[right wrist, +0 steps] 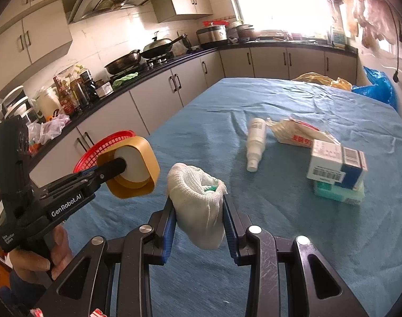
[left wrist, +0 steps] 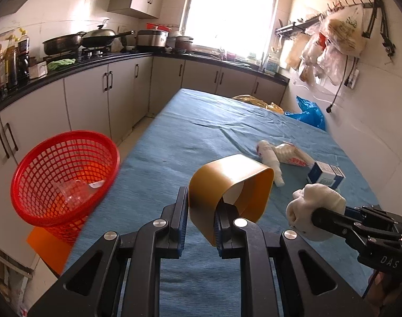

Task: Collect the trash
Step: 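Open both grippers over the red basket to drop the container and tissue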

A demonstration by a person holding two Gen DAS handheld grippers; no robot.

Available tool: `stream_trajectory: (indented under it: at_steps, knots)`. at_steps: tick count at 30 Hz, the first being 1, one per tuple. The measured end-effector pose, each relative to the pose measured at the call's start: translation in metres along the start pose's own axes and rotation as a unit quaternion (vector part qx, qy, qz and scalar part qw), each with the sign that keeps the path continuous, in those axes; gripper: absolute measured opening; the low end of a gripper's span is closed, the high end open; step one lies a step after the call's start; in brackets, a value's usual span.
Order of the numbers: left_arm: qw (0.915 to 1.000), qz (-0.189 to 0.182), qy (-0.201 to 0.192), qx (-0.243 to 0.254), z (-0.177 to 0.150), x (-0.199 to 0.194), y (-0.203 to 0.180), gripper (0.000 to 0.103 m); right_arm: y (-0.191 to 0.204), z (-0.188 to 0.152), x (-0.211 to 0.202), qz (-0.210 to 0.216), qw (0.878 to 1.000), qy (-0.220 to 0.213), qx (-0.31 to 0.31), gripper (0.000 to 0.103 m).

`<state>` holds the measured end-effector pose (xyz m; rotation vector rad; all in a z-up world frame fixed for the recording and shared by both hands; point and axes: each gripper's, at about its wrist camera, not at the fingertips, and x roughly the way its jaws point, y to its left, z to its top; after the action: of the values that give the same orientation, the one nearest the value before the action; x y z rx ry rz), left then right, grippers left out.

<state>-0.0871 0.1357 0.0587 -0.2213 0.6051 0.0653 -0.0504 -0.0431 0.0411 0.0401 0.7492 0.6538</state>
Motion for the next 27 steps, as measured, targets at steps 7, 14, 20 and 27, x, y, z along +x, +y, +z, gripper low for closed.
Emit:
stream_trajectory:
  at_steps: [7,14,20,27]
  knots:
    - [0.9994,0.017,-0.016,-0.024,0.007,-0.009,0.028,0.017,0.017,0.014,0.012,0.012,1.000,0.012,-0.014,0.036]
    - [0.9947,0.059,-0.052,-0.066,0.020,-0.036,0.083,0.017,0.053,0.046,0.025,0.045,0.998,0.017,-0.037,0.036]
    - [0.9870,0.108,-0.059,-0.102,0.023,-0.046,0.138,0.017,0.095,0.070,0.046,0.073,0.995,0.026,-0.062,0.036]
    - [0.9812,0.136,-0.043,-0.129,0.019,-0.036,0.177,0.017,0.138,0.088,0.094,0.094,0.991,0.053,-0.080,0.037]
